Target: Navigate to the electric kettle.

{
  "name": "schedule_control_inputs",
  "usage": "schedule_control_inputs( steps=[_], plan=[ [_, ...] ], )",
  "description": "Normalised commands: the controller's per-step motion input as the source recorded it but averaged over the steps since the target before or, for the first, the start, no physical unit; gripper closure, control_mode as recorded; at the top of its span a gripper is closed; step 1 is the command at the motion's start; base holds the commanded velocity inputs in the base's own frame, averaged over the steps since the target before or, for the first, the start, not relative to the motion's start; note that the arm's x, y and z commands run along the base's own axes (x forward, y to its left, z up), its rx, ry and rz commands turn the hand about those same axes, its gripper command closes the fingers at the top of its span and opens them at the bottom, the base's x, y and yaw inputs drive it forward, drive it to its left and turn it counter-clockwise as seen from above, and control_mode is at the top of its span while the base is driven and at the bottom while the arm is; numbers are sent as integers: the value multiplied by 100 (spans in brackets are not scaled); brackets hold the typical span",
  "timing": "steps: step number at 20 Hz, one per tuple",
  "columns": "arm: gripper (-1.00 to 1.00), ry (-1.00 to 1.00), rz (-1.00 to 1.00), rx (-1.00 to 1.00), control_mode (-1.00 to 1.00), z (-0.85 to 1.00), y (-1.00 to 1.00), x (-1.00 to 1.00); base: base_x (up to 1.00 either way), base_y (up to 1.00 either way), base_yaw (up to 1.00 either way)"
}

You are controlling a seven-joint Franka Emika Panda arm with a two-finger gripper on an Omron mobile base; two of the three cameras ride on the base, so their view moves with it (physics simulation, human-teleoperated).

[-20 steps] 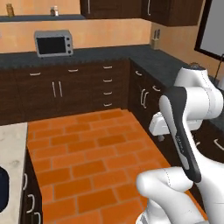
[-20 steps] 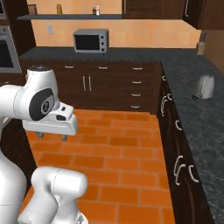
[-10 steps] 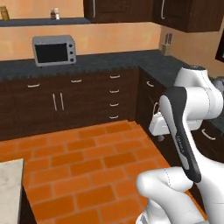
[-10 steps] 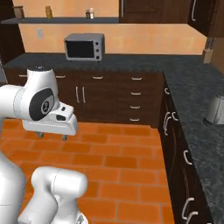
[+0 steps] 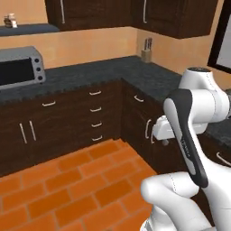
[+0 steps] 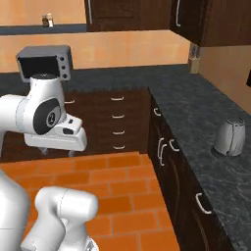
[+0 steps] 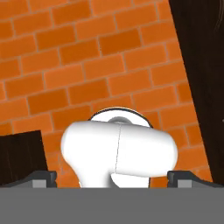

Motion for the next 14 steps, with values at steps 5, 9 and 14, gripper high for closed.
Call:
schedule_control_inputs(
  steps=[5, 9, 14],
  plan=[
    [-100, 0, 0, 0, 100, 0, 0, 0, 64, 23, -63],
    [-100, 0, 0, 0, 100, 0, 0, 0, 57, 31, -68],
    [-100, 0, 0, 0, 100, 0, 0, 0, 53, 37, -71]
  ],
)
